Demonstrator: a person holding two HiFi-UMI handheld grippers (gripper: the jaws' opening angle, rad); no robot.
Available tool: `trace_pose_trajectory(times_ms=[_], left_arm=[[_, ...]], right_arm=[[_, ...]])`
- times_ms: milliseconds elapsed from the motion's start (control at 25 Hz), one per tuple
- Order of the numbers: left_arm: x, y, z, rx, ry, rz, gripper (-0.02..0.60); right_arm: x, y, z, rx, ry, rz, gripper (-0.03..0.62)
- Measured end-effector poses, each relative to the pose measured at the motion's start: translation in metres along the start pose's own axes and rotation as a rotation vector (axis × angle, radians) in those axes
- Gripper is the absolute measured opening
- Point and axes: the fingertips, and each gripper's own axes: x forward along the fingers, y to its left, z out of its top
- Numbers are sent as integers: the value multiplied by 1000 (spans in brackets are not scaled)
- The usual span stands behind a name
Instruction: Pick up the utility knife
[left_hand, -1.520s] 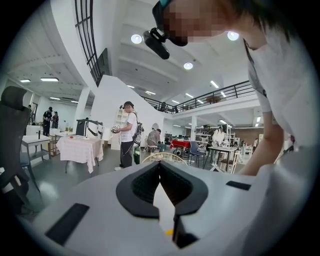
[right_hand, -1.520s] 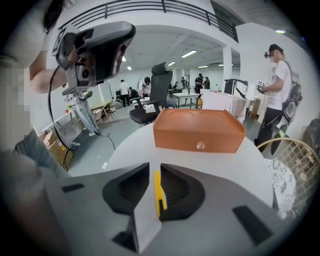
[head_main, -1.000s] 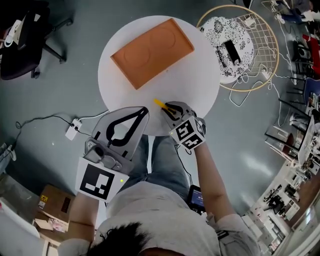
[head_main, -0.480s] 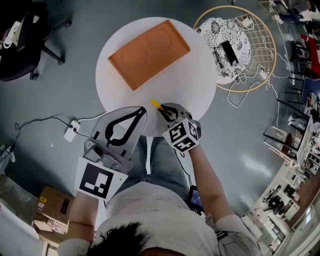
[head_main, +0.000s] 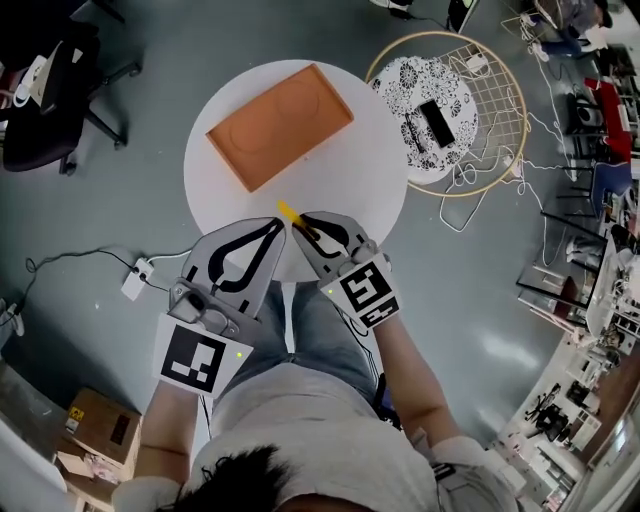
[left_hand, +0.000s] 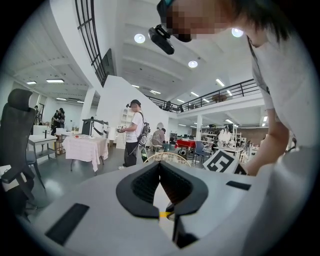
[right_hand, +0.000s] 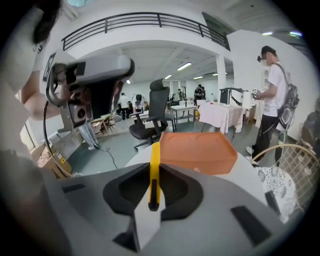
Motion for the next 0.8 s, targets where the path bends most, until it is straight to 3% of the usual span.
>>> trace_pose_trajectory(times_ms=[440, 800], left_arm=[[5, -37, 46, 39, -85, 111, 11], [8, -62, 79, 87, -137, 213, 11]], right_arm=[[-100, 0, 99, -60, -308, 48, 64], [-179, 1, 148, -119, -502, 127, 64]])
